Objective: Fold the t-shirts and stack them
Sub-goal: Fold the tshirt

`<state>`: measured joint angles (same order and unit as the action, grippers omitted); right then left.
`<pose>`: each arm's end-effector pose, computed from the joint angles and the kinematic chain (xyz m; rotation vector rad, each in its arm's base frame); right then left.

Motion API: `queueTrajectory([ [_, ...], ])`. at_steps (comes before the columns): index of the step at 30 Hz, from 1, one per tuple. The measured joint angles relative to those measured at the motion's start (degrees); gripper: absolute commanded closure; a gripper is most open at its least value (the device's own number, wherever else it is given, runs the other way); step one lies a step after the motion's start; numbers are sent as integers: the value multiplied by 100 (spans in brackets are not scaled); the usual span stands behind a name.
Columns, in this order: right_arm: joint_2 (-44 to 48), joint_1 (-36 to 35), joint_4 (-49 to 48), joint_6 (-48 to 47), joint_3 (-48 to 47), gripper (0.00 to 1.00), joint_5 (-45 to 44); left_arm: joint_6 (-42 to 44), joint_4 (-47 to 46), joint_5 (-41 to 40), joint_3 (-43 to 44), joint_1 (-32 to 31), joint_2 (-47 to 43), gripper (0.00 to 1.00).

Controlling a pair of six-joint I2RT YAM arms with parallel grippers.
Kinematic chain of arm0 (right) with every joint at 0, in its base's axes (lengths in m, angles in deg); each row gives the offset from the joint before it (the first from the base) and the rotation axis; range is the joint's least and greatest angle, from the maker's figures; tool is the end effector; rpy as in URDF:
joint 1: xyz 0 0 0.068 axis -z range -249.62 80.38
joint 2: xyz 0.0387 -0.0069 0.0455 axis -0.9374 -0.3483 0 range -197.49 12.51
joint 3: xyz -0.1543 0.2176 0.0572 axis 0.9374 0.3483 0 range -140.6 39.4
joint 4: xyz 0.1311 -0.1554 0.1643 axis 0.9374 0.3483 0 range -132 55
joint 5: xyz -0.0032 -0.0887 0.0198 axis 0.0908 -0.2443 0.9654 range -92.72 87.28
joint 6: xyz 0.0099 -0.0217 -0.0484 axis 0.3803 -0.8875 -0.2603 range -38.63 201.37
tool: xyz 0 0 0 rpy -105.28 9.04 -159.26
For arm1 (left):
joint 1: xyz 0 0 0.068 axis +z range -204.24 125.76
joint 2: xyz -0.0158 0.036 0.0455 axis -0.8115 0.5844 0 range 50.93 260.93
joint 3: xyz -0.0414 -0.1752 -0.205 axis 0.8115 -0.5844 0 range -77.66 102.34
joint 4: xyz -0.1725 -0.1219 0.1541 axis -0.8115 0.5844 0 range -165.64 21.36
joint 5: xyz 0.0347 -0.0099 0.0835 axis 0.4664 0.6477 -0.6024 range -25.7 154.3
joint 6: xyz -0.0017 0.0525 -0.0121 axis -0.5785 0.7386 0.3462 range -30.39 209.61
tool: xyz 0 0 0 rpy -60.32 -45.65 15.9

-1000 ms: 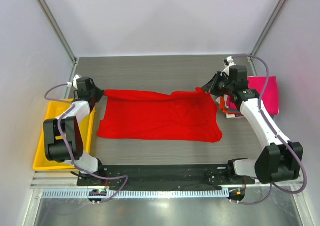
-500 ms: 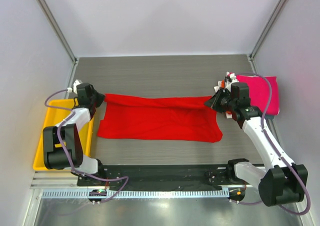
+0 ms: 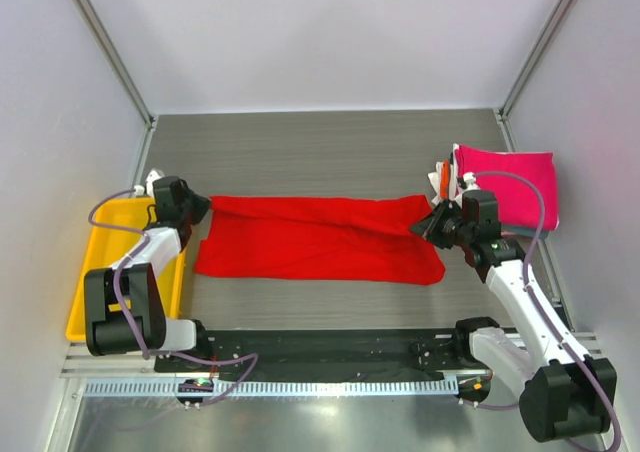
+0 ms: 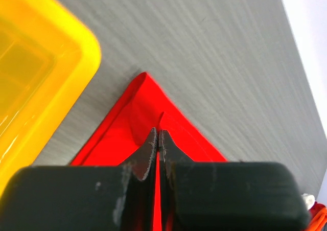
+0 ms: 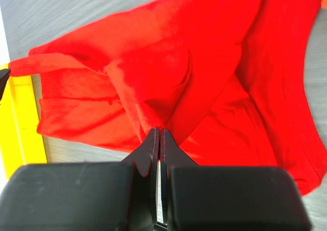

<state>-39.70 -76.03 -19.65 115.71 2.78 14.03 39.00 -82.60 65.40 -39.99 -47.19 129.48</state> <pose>0.1932 0.0320 0.2476 0.3929 2.2621 0.7054 0.2810 0.0340 0.1961 -1.0503 1.9315 -0.4541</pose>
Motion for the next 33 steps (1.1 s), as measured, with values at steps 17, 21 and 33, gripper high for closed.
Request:
queueTrajectory([
  [17, 986, -15, 22, 522, 946, 44, 7, -164, 422, -229, -647, 9, -546, 58],
  [21, 1307, -28, 131, 546, 1014, 37, -15, -170, 651, -289, -802, 9, -1027, 58],
  [33, -793, -573, 238, 125, -111, 47, -503, -131, 1768, -299, 310, -468, -1113, 62],
])
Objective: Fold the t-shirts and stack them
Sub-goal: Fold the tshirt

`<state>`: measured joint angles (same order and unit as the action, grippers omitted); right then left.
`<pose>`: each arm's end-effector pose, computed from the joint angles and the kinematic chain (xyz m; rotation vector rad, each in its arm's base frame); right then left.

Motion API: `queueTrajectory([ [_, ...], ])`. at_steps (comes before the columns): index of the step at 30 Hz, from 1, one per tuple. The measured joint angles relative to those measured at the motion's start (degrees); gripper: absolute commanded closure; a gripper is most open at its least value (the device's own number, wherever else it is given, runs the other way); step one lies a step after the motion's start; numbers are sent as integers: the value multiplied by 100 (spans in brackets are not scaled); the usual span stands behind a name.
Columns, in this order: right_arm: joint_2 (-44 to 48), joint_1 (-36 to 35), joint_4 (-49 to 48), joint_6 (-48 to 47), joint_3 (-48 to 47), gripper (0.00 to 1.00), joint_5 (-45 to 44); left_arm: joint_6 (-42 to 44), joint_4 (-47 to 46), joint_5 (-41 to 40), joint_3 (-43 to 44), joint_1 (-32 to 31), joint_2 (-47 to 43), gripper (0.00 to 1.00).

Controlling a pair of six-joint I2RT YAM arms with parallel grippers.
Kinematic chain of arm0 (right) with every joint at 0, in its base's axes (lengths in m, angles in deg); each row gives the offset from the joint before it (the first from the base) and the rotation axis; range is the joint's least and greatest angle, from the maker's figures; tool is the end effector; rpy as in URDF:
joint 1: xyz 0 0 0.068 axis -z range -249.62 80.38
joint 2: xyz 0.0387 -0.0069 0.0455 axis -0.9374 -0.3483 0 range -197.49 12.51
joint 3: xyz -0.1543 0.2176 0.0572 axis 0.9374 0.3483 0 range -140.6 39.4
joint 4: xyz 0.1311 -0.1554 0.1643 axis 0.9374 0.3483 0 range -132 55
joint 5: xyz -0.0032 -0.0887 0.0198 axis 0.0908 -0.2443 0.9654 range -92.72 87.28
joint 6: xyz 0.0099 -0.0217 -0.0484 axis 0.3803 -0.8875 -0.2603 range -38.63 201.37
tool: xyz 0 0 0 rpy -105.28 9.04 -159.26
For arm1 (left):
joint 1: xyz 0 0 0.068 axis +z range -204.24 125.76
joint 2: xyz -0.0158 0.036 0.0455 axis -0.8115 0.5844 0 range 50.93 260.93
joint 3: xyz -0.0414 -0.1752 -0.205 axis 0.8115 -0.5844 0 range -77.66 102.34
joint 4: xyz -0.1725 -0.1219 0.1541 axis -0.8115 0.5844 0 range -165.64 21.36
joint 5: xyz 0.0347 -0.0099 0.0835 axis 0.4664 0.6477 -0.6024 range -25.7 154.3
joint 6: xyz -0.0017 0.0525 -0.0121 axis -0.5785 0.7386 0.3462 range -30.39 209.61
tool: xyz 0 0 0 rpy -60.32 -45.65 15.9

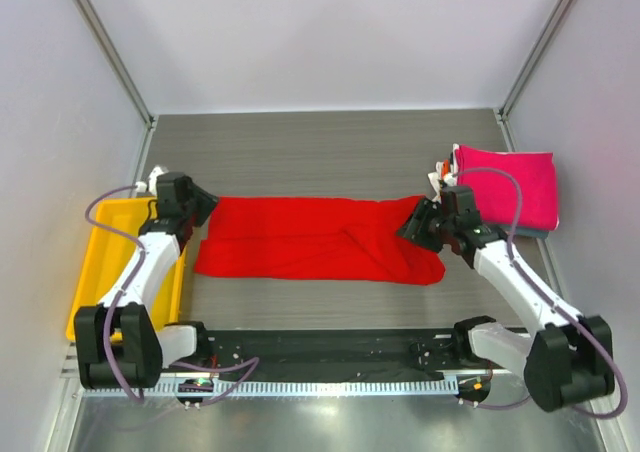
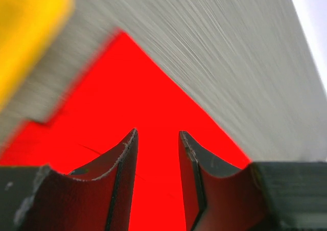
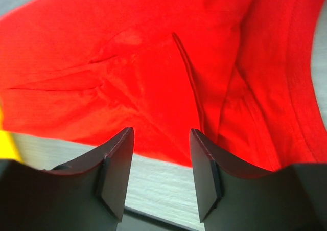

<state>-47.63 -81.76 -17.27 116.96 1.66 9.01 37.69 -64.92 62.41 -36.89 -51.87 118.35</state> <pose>0.2057 0.0516 0.2247 0.4037 2.4340 0.6231 0.2513 0.0115 0.2345 -1.0466 2.0010 -0.4342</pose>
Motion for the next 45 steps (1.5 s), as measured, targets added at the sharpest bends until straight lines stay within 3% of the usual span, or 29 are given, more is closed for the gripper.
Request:
queueTrajectory([
  [8, -1773, -695, 7, -413, -1228, 43, -984, 142, 721, -129, 1464, -2055, 1132, 63],
  [16, -2918, -800, -44, -704, -1746, 47, -1453, 160, 1069, 28, 2586, -2968, 2623, 69],
  [24, -3386, -839, -179, -765, -1777, 52, -1388, 197, 1532, 63, 2959, -2966, 3274, 68],
  [35, -3447, -870, -551, -741, -1661, 97, -861, 529, 1711, 37, 2448, -2041, 3329, 69],
  [45, -2457, -970, -706, -378, -1003, 96, -177, 763, 1871, 33, 2162, -1886, 2815, 71],
])
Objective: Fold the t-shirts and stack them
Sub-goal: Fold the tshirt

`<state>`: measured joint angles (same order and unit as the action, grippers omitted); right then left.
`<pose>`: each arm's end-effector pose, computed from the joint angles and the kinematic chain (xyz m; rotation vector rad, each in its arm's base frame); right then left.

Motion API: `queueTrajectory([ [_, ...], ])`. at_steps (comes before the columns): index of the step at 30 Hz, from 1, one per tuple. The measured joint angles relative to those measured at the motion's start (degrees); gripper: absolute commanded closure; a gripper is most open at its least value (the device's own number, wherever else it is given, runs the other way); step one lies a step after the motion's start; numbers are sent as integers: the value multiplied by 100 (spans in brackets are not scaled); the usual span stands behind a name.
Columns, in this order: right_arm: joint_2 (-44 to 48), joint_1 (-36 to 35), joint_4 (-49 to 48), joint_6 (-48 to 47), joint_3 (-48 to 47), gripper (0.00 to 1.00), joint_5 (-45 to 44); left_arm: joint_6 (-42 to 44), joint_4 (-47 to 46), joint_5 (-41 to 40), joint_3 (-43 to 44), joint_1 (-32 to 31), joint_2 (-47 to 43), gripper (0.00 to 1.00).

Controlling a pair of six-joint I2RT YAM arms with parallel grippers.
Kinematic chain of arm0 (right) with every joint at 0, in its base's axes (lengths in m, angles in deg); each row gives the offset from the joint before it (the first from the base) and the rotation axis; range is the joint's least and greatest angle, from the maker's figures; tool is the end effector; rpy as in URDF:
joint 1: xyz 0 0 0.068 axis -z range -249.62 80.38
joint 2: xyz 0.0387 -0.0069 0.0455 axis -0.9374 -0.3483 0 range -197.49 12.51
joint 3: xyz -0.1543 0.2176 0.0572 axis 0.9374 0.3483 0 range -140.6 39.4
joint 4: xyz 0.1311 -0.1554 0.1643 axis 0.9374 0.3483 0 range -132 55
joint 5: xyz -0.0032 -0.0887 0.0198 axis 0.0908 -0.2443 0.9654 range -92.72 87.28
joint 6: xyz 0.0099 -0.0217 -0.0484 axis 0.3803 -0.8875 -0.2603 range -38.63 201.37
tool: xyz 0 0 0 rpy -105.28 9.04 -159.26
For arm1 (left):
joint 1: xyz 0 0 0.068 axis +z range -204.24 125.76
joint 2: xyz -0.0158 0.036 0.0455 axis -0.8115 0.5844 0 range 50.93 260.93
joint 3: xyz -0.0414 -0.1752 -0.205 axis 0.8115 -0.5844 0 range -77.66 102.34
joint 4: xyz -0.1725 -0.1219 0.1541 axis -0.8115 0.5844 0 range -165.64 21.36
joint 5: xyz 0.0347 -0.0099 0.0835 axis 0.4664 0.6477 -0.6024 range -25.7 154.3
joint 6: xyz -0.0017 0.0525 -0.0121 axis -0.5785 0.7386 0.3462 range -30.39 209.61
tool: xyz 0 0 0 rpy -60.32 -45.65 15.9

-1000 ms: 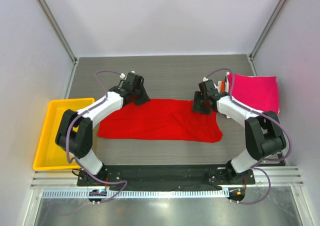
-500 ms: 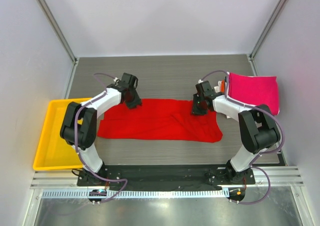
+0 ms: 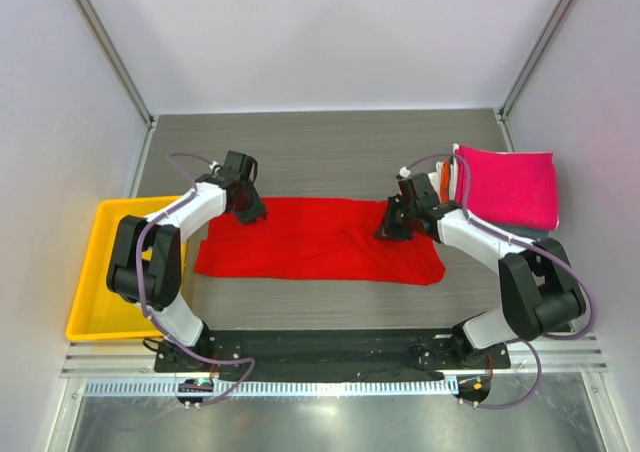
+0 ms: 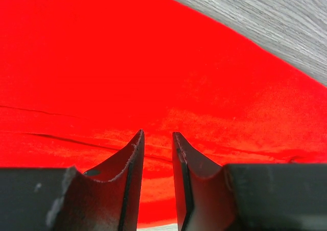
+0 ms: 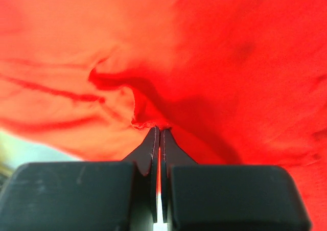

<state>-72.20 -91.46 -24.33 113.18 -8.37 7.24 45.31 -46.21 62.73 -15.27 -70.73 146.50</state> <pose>0.2675 0.1138 0.1881 0.1544 2.6035 0.5780 0.3204 -0.0939 0.1951 -0.6574 2.6184 -0.3011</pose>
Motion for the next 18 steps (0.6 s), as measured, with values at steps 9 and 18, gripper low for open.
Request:
queueTrajectory([
  [9, 382, -680, -479, 999, 686, 94, 573, 2, 2, 72, -7, 2, -87, 72],
  [18, 535, -1222, -1200, 2159, 1064, 39, 975, 4, 4, 92, -42, 2, -251, 73],
])
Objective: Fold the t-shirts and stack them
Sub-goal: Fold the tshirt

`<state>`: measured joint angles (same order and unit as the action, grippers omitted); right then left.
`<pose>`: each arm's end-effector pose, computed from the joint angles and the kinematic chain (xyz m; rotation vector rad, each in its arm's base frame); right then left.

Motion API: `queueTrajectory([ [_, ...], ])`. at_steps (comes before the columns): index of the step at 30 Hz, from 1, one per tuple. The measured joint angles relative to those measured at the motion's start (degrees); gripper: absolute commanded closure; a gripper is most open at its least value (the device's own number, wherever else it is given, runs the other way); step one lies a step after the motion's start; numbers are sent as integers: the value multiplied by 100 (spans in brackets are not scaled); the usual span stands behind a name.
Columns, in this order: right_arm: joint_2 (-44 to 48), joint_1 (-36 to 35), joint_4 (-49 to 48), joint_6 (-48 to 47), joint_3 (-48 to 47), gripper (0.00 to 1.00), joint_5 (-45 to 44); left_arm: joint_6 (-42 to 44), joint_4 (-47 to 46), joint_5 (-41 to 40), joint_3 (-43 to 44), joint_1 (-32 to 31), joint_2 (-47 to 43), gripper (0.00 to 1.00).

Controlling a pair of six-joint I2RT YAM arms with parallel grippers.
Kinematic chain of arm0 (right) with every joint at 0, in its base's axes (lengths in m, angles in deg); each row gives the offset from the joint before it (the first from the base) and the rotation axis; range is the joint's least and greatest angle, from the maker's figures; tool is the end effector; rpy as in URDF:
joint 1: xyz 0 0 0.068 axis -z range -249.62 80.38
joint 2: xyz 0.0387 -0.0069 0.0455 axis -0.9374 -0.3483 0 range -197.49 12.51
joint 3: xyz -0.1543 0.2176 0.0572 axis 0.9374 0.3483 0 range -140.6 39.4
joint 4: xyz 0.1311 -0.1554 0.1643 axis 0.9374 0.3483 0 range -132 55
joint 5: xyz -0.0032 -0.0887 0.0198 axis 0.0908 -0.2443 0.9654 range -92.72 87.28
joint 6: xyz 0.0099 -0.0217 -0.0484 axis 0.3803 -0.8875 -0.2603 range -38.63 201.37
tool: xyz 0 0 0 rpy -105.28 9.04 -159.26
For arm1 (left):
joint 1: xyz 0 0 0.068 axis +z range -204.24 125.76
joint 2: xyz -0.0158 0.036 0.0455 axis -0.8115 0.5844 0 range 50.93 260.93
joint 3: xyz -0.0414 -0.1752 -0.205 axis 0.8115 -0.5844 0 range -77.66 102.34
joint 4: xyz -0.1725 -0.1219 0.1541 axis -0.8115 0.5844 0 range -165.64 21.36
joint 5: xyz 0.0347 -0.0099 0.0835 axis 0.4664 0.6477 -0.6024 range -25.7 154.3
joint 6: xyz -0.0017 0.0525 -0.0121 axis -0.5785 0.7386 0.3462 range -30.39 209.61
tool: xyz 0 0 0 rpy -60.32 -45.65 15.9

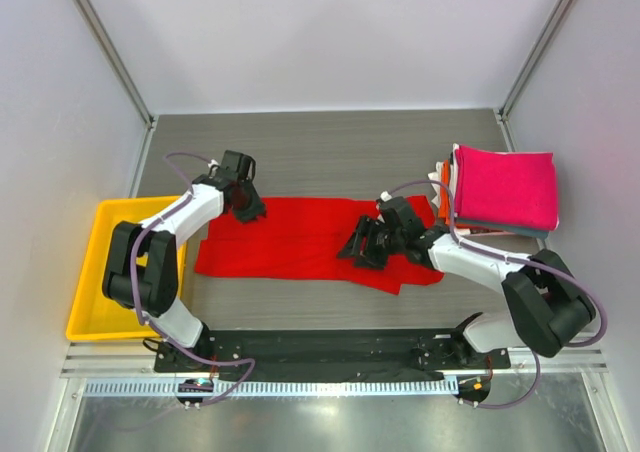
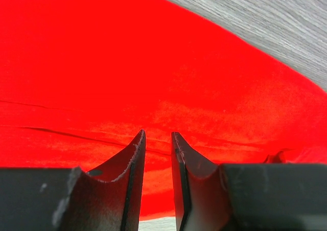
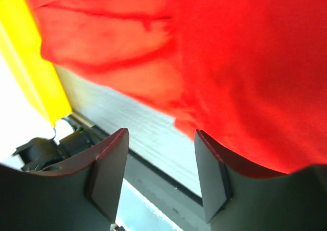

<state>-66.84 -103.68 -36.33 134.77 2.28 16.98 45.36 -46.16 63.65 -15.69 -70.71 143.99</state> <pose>0.2128 0.1583 0.1729 0.2705 2.6406 1.0369 0.3153 -0.0929 0.2066 -0.6453 2.5930 -0.3417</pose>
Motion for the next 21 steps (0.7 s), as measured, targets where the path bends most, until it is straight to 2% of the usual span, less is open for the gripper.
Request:
queueTrajectory([
  [4, 302, -70, 208, 17, -81, 40, -90, 2, -2, 81, -44, 0, -24, 73],
  [8, 573, -70, 752, -269, -503, 51, -579, 28, 0, 120, -83, 0, -118, 72],
  [11, 588, -57, 1036, -496, -796, 65, -1071, 116, 2, 118, -83, 0, -188, 72],
  [12, 588, -35, 1187, -595, -879, 78, -1333, 144, 7, 103, -81, 2, -197, 72],
  [13, 581, -17, 1314, -695, -944, 85, -1547, 170, 22, 81, -81, 13, -201, 72],
  [14, 564, 17, 1425, -761, -1005, 98, -1755, 190, 44, 72, -83, 35, -201, 72],
  [17, 358, 203, 1709, -949, -1283, 99, -2271, 247, 81, 17, -96, 133, -205, 72],
  [21, -378, 428, 1886, -1178, -1982, 99, -2747, 142, -52, -238, -376, 280, -339, 72],
])
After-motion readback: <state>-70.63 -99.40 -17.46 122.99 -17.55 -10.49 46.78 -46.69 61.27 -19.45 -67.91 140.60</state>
